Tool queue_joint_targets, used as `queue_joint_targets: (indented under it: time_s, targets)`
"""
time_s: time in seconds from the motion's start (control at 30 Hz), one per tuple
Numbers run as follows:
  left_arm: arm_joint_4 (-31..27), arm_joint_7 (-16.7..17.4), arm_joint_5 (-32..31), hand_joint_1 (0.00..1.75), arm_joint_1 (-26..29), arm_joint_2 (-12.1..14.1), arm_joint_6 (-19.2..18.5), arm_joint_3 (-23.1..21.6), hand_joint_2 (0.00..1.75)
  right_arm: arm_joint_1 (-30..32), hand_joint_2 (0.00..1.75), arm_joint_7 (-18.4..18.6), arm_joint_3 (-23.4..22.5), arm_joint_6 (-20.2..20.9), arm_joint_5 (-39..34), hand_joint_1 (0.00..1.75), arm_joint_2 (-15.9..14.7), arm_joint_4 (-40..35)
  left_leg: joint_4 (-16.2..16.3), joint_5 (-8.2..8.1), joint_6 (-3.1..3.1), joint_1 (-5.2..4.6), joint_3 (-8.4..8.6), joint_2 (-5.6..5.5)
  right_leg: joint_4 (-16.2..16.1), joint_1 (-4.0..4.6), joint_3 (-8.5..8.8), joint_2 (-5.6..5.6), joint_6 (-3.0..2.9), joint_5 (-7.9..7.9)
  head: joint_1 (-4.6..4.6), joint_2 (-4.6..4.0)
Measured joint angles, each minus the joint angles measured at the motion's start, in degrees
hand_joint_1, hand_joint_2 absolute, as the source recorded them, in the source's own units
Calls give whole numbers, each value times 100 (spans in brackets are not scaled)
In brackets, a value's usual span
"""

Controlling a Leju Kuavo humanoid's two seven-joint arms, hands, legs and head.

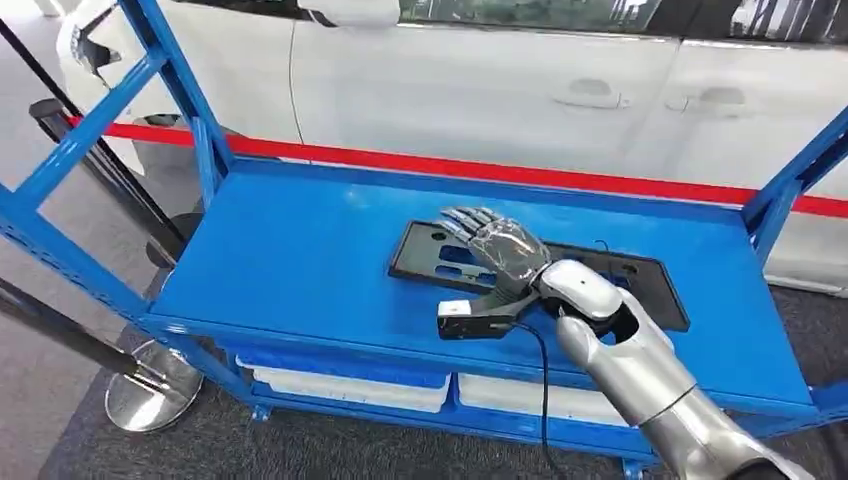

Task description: Take the parts from the cabinet and place them on the table.

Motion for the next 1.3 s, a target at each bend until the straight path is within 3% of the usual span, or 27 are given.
queue_joint_targets:
  time_s: [0.03, 0.2, 0.47, 0.7, 1.03, 1.07, 1.1, 1.3]
  targets:
    - [-2, -7, -9, 0, -4, 0, 7, 11, 0, -1, 175, -13, 4, 11, -9, 0, 0, 13, 1, -14, 30, -19, 0, 2, -26, -4, 4, 7, 29, 4, 4, 0]
    - [-13, -13, -28, 0, -4, -2, 22, 147, 0, -116, 175, -92, 50, 352, -145, 0, -26, 142, -57, -11, 12, -11, 39, 5, -28, 3, 10, 15, -1, -14, 2, 0]
    - [-37, -13, -33, 0, -5, -2, 22, 273, 0, -306, 175, -98, 232, 402, -197, 0, -26, 383, -79, 6, -39, -9, 55, 4, -23, 7, 21, 9, -19, -17, 2, 0]
    - [-50, -33, -46, 0, -6, -2, 15, 339, 0, -496, 175, -94, 459, 621, -241, 0, -26, 643, -76, 8, -40, -9, 55, 4, -22, -6, 26, 9, -19, -14, 2, 0]
    - [-63, -61, -74, 0, -19, -17, 31, 579, 0, -861, 175, 310, 872, 592, 30, 0, -26, 1357, -67, 7, -38, -14, 44, -11, -23, -17, 30, -9, -15, -12, 2, 0]
    - [-63, -61, -103, 0, -23, -22, 31, 599, 0, -892, 175, 346, 892, 588, 59, 122, -26, 1434, -66, 7, -38, -14, 43, -13, -23, -17, 31, -13, -15, -12, 2, 0]
    - [-66, -61, -120, 0, -28, -28, 31, 627, 0, -909, 175, 391, 911, 568, 98, 175, -26, 1522, -65, 7, -38, -14, 42, -17, -23, -17, 31, -18, -15, -12, 4, 0]
    - [-92, -83, -190, 0, -44, -59, 31, 789, 0, -912, 175, 592, 911, 376, 275, 175, -26, 1742, -63, 7, -38, -14, 32, -25, -23, -17, 32, -28, -14, -12, 2, 0]
